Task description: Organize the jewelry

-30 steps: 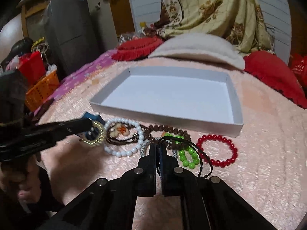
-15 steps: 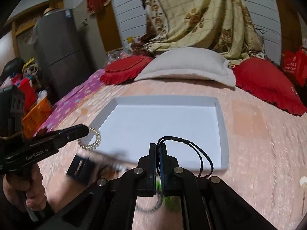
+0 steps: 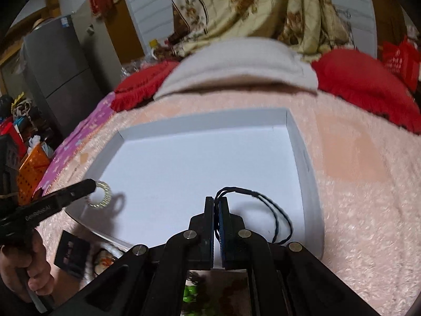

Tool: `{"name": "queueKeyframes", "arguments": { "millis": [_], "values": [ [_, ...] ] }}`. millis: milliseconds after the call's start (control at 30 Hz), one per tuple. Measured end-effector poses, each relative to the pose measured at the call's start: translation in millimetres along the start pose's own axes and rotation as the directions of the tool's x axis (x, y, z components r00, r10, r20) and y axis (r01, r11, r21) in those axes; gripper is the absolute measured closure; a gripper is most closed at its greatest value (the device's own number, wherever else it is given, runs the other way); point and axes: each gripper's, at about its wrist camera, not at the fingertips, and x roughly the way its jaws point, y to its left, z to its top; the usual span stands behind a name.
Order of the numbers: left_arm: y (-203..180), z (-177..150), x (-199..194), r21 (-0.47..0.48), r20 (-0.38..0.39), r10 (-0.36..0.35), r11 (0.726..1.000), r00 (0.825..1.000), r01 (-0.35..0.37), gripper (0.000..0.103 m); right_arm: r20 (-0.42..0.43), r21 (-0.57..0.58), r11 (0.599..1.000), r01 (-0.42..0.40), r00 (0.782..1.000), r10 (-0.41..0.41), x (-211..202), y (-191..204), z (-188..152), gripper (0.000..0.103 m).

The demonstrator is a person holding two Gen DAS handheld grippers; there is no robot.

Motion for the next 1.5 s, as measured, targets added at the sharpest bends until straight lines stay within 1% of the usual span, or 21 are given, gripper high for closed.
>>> {"name": "queueKeyframes", "arguments": {
  "millis": [133, 233, 400, 533, 567, 633, 667, 700, 733, 767, 800, 833, 1000, 1200, 1300, 1400, 1467, 1500],
  "values": [
    [2, -6, 9, 0.004, -0.036, 0.042, 0.999, 0.998, -0.042, 0.095, -0.036, 0.019, 0.999, 0.025, 0.999, -0.024, 10, -9, -5, 0.1],
    [4, -9, 12, -0.008, -0.059, 0.054, 0.998, 0.997, -0.055, 0.095, -0.038, 0.024, 0.999, 0.028, 0.999, -0.027, 12, -12, -5, 0.1],
    [8, -8, 10, -0.035, -0.059, 0.073, 0.997, 0.996, -0.075, 0.095, -0.037, 0.012, 0.999, 0.039, 0.999, -0.038, 11, -11, -6, 0.1],
    [11, -9, 10, -0.044, -0.069, 0.08, 0.996, 0.994, -0.083, 0.093, -0.038, 0.007, 0.999, 0.042, 0.998, -0.042, 13, -9, -6, 0.1],
    [11, -9, 11, -0.044, -0.073, 0.08, 0.996, 0.994, -0.083, 0.09, -0.037, 0.007, 0.999, 0.042, 0.998, -0.041, 13, -9, -6, 0.099],
    [12, -9, 11, -0.05, -0.078, 0.078, 0.995, 0.994, -0.082, 0.078, -0.036, 0.01, 0.999, 0.039, 0.999, -0.039, 13, -9, -6, 0.098],
    [13, -8, 10, -0.055, -0.076, 0.076, 0.995, 0.994, -0.08, 0.065, -0.035, 0.012, 0.999, 0.038, 0.999, -0.037, 13, -9, -6, 0.097],
    [14, -8, 9, -0.06, -0.068, 0.073, 0.995, 0.995, -0.078, 0.055, -0.034, 0.013, 0.999, 0.037, 0.999, -0.036, 12, -9, -6, 0.093],
    [14, -7, 6, -0.064, -0.058, 0.069, 0.995, 0.996, -0.073, 0.052, -0.032, 0.015, 0.999, 0.034, 0.999, -0.033, 11, -8, -6, 0.082],
    [14, -6, 4, -0.066, -0.052, 0.065, 0.995, 0.997, -0.068, 0.05, -0.026, 0.014, 0.999, 0.033, 0.999, -0.033, 10, -7, -5, 0.074],
    [14, -5, 3, -0.068, -0.048, 0.06, 0.996, 0.997, -0.063, 0.05, -0.02, 0.013, 0.999, 0.037, 0.999, -0.036, 8, -6, -5, 0.058],
    [15, -5, 2, -0.072, -0.046, 0.055, 0.996, 0.997, -0.058, 0.05, -0.009, 0.014, 0.999, 0.04, 0.999, -0.04, 6, -6, -5, 0.054],
    [22, 2, -11, -0.094, -0.019, 0.021, 0.995, 1.0, -0.022, 0.05, 0.008, 0.018, 0.999, 0.043, 0.999, -0.043, -2, -6, -4, 0.054],
    [34, 5, -36, -0.095, 0.039, -0.019, 0.995, 0.999, 0.022, 0.05, 0.069, -0.01, 0.999, 0.034, 0.997, -0.033, -23, -2, -2, 0.054],
    [38, -4, -47, -0.082, 0.039, -0.036, 0.996, 0.999, 0.039, 0.05, 0.109, -0.033, 0.999, 0.042, 0.993, -0.038, -41, 1, -5, 0.053],
    [36, -25, -57, -0.062, 0.018, -0.046, 0.997, 0.999, 0.047, 0.048, 0.117, -0.031, 0.998, 0.061, 0.991, -0.057, -58, -4, -15, 0.049],
    [29, -41, -64, -0.026, 0.009, -0.048, 0.998, 0.999, 0.049, 0.046, 0.113, -0.024, 0.996, 0.081, 0.991, -0.078, -73, -12, -26, 0.045],
    [25, -47, -67, -0.008, 0.011, -0.036, 0.999, 0.999, 0.036, 0.043, 0.109, -0.02, 0.995, 0.094, 0.99, -0.091, -79, -16, -32, 0.04]
  ]
}}
